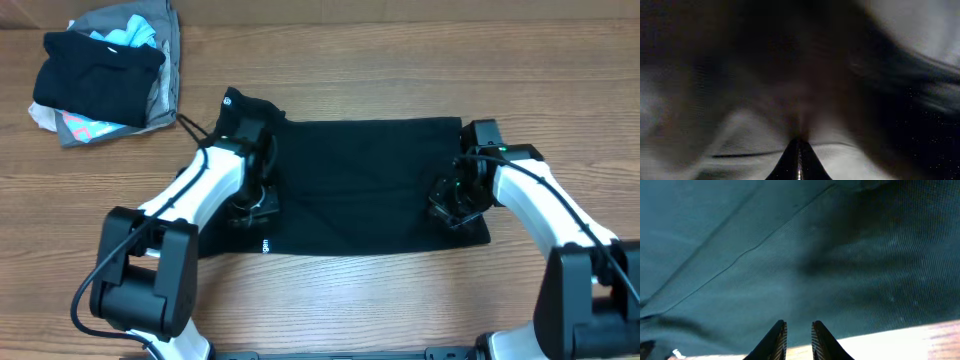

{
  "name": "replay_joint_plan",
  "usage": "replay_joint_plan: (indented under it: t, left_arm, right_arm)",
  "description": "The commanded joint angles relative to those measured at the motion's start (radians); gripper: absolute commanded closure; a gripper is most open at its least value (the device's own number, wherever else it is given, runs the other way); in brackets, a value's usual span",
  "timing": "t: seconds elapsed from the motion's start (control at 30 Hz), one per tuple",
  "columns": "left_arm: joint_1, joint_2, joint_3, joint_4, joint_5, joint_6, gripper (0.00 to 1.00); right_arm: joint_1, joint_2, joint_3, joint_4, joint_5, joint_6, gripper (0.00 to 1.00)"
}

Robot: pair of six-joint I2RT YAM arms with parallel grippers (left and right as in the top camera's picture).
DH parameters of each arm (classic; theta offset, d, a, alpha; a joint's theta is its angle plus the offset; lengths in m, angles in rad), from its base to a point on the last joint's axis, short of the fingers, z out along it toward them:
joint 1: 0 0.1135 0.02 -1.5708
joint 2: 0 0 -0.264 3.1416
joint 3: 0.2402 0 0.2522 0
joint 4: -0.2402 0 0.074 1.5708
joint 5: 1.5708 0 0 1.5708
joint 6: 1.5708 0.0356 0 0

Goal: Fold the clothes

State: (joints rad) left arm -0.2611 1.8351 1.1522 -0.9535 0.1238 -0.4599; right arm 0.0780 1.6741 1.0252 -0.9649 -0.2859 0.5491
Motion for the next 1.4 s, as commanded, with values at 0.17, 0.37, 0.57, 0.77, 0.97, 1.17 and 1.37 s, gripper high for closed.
replay_joint_plan:
  t: [0.17,0.37,0.57,0.77,0.97,1.17,1.37]
  left_arm:
    - [0.127,0.009,-0.090,0.056,-0.093,0.035,0.95]
    - [0.194,0.009,-0.180,0.134,-0.079,0.057,0.95]
    - [0.271,0.009,-0.195,0.136,-0.136,0.056,0.96]
    - [0.361,0.009,-0.195,0.098,-0.161,0.042,0.96]
    - [0.421,0.009,-0.195,0.026,-0.203,0.025,0.96]
    - [0.418,0.001,-0.195,-0.043,-0.202,-0.034,0.95]
    - [0.418,-0.066,-0.195,-0.099,-0.204,-0.042,0.95]
  right_arm:
    - [-0.028,0.119,-0.005,0.037,0.069,0.008,0.79]
    - [-0.060,0.133,-0.005,0.044,0.069,0.008,0.79]
    - [-0.070,0.134,-0.023,0.040,0.152,0.026,0.79]
    - [-0.070,0.134,-0.051,0.052,0.171,0.032,0.80]
    - [-0.070,0.134,-0.048,0.048,0.195,0.054,0.85]
    - [-0.070,0.130,-0.048,0.005,0.200,0.127,0.91]
    - [-0.074,0.055,-0.048,-0.020,0.208,0.140,0.91]
